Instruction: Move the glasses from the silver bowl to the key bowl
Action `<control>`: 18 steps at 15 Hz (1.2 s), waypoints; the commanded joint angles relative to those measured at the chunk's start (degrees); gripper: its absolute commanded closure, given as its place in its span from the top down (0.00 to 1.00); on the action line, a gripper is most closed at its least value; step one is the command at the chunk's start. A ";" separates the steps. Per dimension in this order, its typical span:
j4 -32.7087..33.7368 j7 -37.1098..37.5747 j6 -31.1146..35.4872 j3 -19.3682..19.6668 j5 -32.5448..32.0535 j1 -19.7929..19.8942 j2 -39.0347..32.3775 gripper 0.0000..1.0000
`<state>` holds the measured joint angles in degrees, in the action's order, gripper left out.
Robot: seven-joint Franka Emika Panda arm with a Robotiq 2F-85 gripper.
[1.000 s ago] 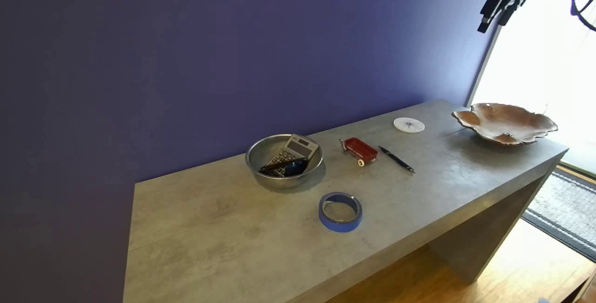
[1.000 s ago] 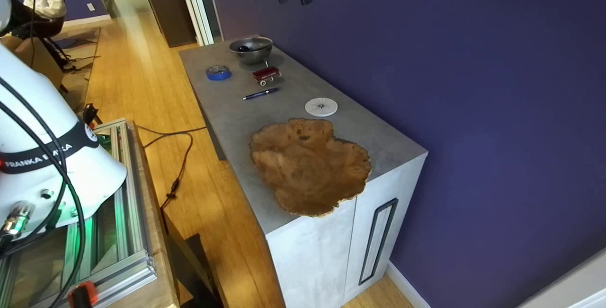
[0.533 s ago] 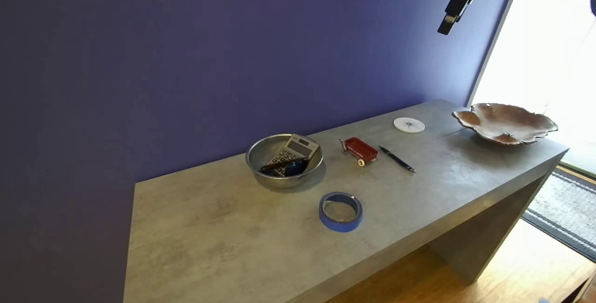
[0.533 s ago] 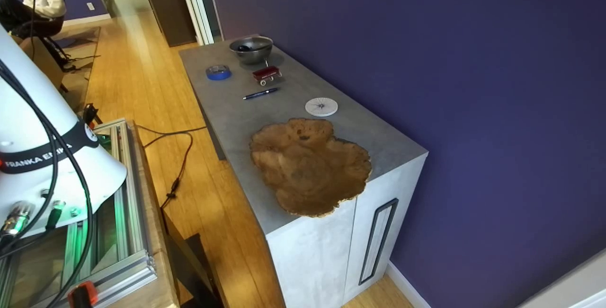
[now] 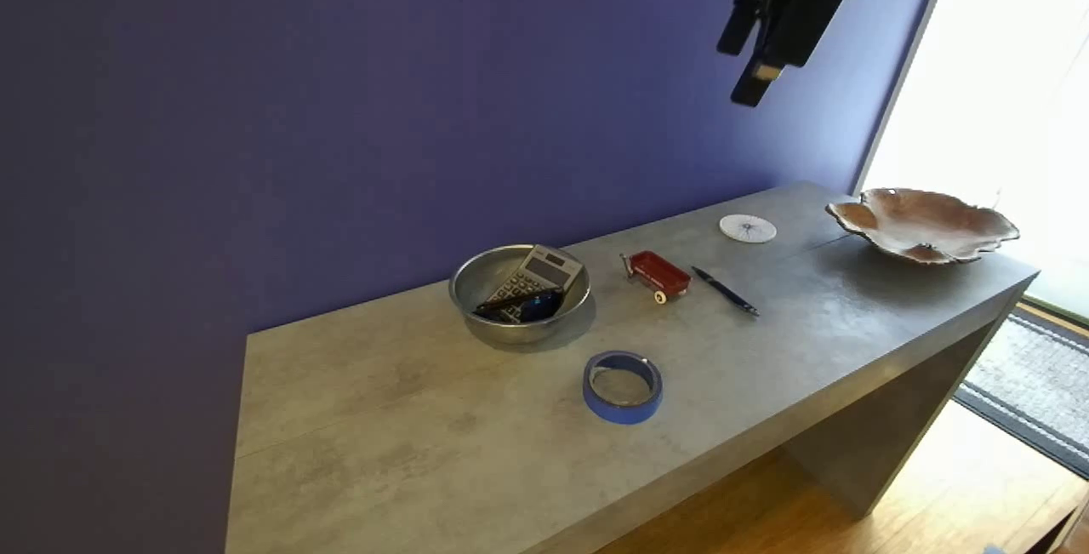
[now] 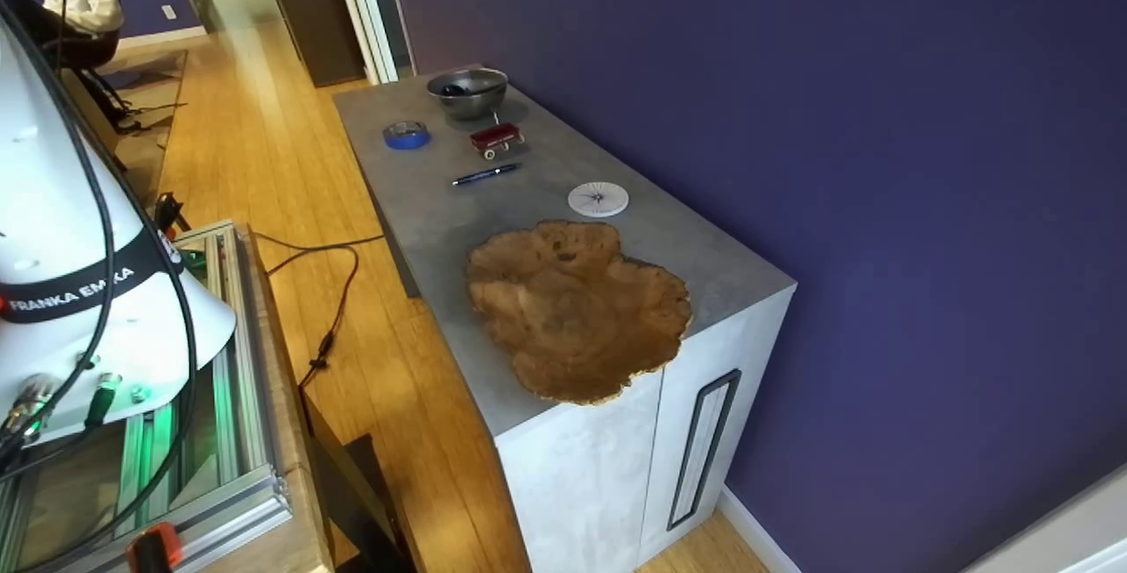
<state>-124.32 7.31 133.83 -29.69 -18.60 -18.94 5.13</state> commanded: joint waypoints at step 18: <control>31.34 -16.55 5.44 5.01 -2.06 -12.82 -44.94 1.00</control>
<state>-103.81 -3.07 140.82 -26.37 -24.50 -29.33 -30.65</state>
